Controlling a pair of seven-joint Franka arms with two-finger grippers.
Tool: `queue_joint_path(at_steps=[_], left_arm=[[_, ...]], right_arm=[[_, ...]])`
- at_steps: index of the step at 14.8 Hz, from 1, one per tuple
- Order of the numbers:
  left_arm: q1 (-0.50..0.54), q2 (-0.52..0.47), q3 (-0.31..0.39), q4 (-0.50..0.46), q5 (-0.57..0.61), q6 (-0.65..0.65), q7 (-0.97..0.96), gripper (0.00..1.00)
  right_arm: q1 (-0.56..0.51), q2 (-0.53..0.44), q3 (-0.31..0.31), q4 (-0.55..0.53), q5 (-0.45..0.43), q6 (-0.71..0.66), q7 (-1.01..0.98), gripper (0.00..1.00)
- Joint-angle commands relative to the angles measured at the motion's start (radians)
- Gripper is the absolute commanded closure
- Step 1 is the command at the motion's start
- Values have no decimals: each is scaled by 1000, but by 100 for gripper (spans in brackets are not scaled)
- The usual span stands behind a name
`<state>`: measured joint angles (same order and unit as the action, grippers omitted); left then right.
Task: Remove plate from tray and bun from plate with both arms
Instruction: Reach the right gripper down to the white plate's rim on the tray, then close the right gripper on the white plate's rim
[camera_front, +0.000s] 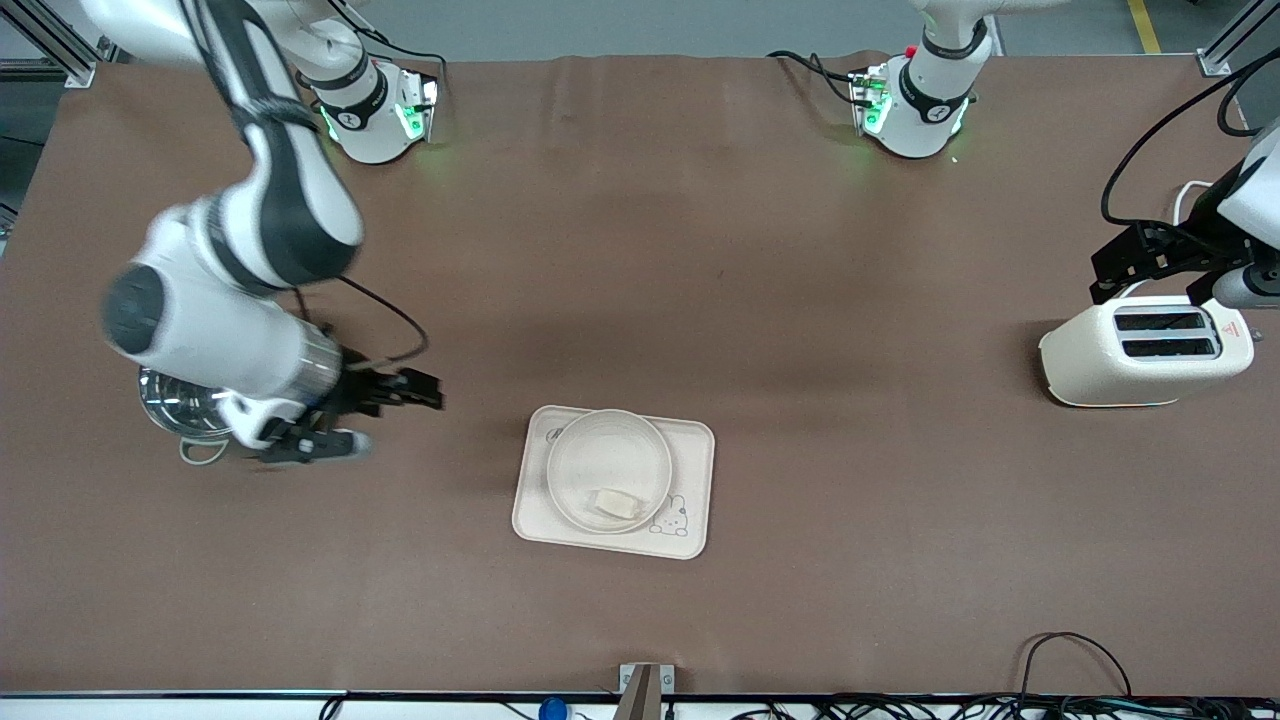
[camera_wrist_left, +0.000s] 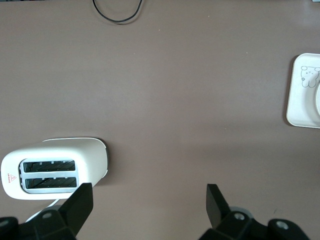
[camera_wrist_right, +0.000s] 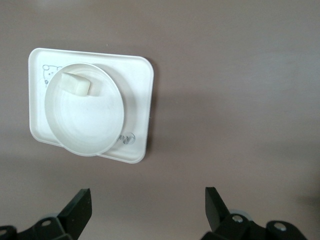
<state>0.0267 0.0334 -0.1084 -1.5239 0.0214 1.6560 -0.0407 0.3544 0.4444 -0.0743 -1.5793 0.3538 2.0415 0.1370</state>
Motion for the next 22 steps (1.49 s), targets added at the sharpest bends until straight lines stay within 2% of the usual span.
queue_joint_path(at_steps=[1,4,8,12,14,18,22], left_arm=[[1,5,1,18,0,-16,2,0],[-1,5,1,16,0,-18,2,0],[-1,5,1,14,0,-18,2,0],[-1,5,1,14,0,-18,4,0],[-1,5,1,14,0,-18,4,0],[-1,5,1,14,0,-18,4,0],[-1,5,1,14,0,-18,4,0]], right_arm=[[44,123,-10,22,63,97,56,0],[75,207,-10,28,115,163,102,0],[124,295,-10,33,125,285,130,0],[138,368,-9,126,152,295,185,2],[138,405,-9,180,152,295,220,10],[146,435,-9,217,154,295,230,41],[155,448,-9,226,152,296,234,59]])
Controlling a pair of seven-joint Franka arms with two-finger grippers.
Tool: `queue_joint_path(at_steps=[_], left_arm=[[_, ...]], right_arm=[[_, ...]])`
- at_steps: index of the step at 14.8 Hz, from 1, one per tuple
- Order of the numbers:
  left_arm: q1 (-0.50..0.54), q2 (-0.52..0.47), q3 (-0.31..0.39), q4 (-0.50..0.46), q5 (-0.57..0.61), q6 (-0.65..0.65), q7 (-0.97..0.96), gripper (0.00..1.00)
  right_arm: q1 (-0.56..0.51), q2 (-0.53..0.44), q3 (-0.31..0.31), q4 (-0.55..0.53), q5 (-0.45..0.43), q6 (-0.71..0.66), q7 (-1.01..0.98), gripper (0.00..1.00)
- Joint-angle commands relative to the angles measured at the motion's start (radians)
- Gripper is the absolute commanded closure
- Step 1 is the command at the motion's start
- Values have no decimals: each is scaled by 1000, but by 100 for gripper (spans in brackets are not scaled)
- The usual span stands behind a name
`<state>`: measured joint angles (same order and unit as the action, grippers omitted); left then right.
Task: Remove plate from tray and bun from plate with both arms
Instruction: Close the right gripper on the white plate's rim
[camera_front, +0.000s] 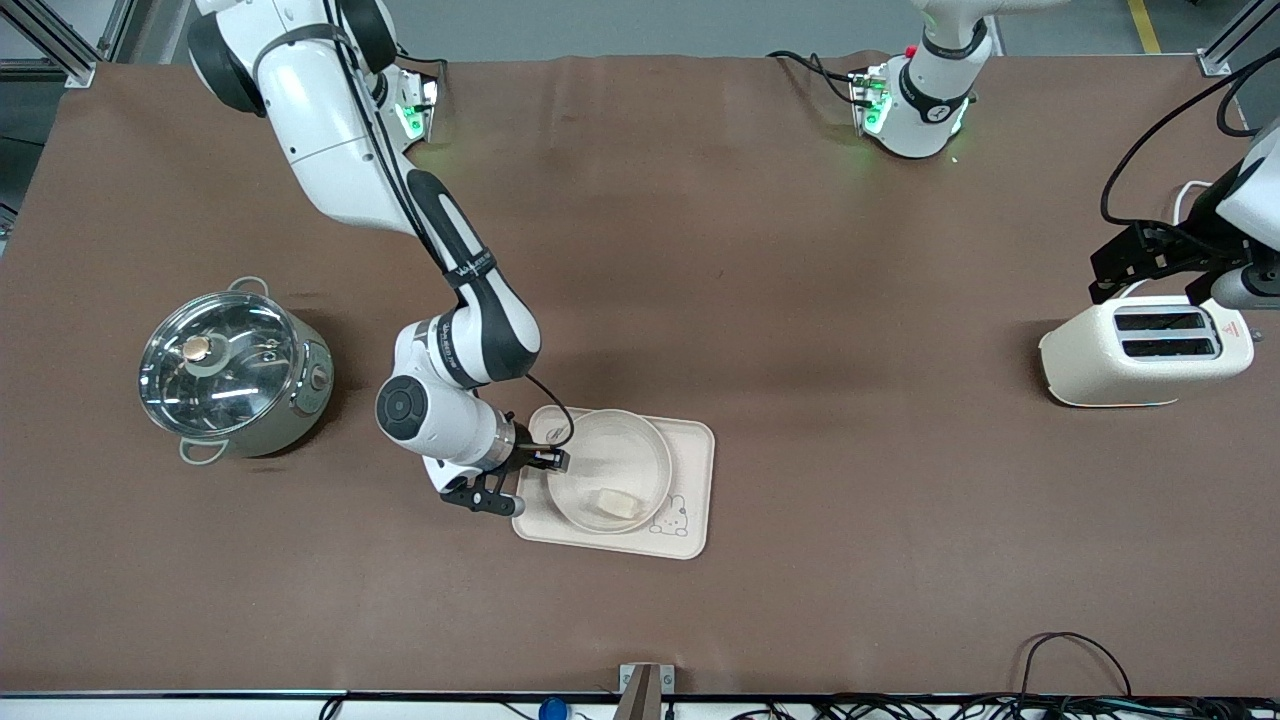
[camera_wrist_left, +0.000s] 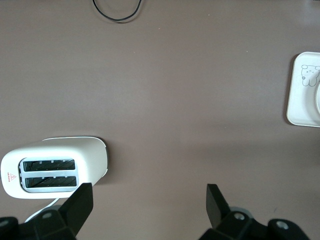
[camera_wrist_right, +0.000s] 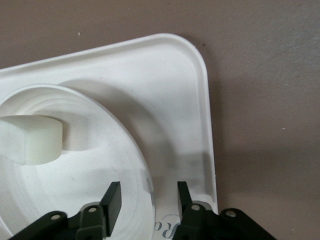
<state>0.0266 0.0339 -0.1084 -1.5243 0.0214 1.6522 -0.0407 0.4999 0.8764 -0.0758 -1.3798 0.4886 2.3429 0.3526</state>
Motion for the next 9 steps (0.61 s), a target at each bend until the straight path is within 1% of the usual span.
queue_joint_path(at_steps=[1,2,3,4,9], left_arm=[[-1,4,1,15,0,-14,4,0],[-1,4,1,15,0,-14,4,0],[-1,4,1,15,0,-14,4,0],[-1,4,1,15,0,-14,4,0],[-1,4,1,15,0,-14,4,0]], right_arm=[[14,19,-7,27,18,-5,19,64],[16,21,-7,27,18,-5,19,69],[16,19,-7,27,18,-5,17,82],[17,19,-7,27,16,-7,14,99],[-21,6,-5,25,28,-13,-72,100]])
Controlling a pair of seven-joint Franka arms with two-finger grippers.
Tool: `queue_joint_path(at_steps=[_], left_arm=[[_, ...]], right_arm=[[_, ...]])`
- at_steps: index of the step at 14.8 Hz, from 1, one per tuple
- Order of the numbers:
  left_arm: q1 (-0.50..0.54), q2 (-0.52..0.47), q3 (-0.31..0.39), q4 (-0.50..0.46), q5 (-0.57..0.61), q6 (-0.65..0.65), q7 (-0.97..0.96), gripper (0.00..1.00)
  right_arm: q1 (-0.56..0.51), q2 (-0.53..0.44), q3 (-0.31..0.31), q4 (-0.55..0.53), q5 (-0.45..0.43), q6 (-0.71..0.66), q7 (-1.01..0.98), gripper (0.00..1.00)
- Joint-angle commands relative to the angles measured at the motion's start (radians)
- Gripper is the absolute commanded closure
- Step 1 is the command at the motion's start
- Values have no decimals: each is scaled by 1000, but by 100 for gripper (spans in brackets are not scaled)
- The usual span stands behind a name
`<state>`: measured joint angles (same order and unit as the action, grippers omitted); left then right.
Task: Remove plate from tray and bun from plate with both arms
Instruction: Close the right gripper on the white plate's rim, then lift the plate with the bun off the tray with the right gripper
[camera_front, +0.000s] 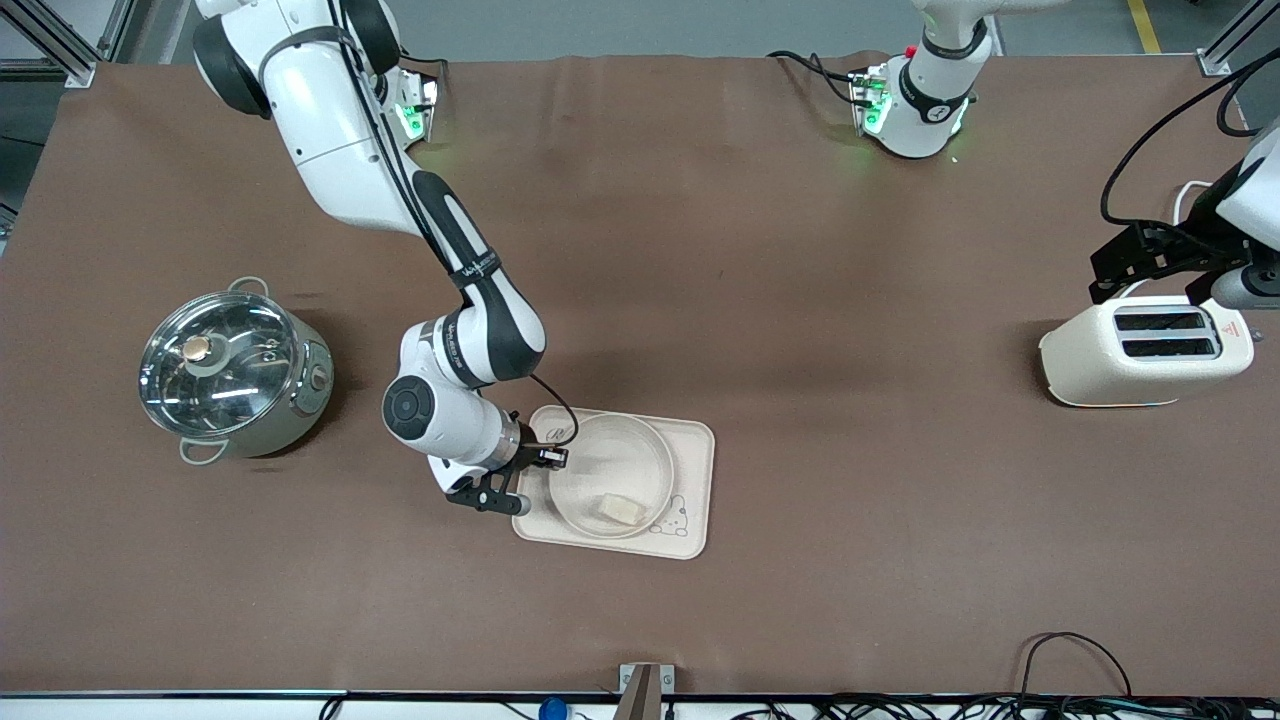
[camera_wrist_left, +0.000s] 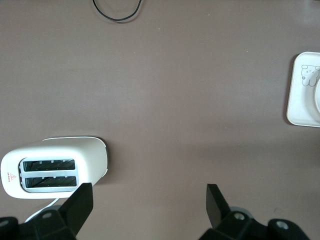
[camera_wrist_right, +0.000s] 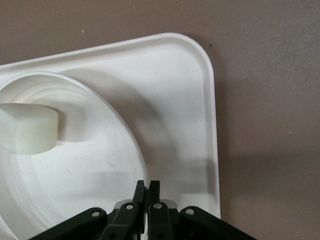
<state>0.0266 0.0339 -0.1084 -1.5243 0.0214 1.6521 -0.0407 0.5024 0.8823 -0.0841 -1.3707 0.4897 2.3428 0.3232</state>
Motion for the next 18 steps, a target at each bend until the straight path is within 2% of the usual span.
queue_joint_path(at_steps=[1,4,7,10,13,18], left_arm=[[0,4,1,15,0,-14,4,0],[0,4,1,15,0,-14,4,0],[0,4,1,15,0,-14,4,0],[0,4,1,15,0,-15,4,0],[0,4,1,13,0,-15,4,0],[0,4,1,13,0,-23,4,0]], right_arm=[[-33,-22,9,9,39,-22,-71,100],[-36,-135,26,-63,52,-105,-119,100],[-13,-236,30,-207,53,-80,-122,100],[34,-354,35,-426,55,13,-125,100],[38,-416,122,-600,61,154,-124,100],[41,-456,191,-746,78,274,-131,100]])
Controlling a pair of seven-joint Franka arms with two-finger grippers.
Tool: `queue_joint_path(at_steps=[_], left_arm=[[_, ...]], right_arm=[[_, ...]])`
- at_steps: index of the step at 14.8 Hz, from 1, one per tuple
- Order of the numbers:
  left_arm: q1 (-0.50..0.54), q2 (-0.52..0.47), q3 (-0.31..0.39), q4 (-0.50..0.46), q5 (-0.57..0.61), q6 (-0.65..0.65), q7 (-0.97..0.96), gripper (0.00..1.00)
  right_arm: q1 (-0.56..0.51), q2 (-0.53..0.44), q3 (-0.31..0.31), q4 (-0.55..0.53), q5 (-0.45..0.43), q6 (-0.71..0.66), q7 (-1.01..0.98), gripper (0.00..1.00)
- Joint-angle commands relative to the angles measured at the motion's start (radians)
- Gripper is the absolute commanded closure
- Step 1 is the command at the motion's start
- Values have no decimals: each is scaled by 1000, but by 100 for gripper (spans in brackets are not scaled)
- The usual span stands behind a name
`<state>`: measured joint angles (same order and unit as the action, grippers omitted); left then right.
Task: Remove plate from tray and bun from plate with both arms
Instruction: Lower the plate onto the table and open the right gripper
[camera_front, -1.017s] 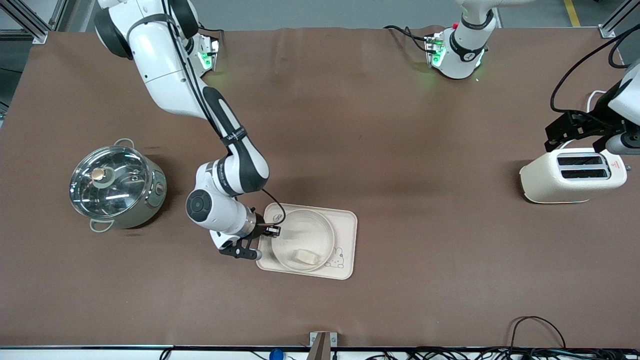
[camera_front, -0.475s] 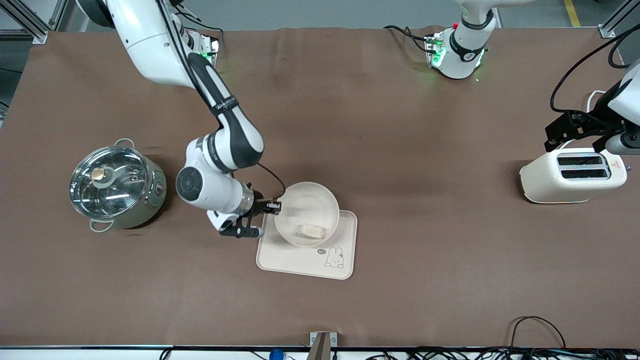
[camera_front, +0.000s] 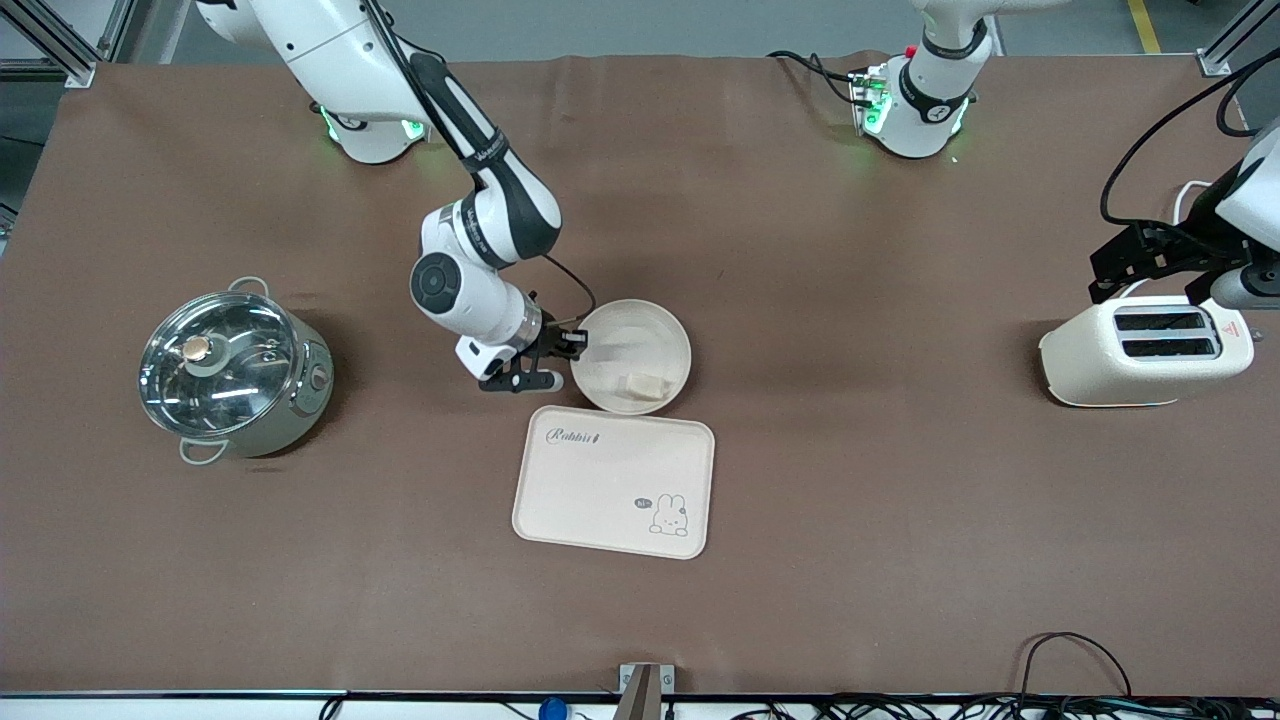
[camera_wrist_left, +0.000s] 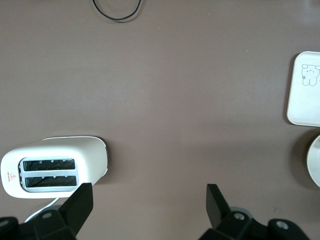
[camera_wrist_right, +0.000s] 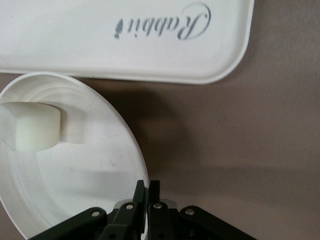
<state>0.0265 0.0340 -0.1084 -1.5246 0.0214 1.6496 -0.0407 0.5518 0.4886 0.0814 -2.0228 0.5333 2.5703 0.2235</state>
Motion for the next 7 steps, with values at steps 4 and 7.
queue_joint_path(at_steps=[4,7], left_arm=[[0,4,3,3,0,-48,5,0],[-7,3,-2,-9,-1,-56,-14,0]], right_arm=[[-4,-70,32,-128,37,91,-30,96],[-6,-73,49,-134,76,105,-29,23]])
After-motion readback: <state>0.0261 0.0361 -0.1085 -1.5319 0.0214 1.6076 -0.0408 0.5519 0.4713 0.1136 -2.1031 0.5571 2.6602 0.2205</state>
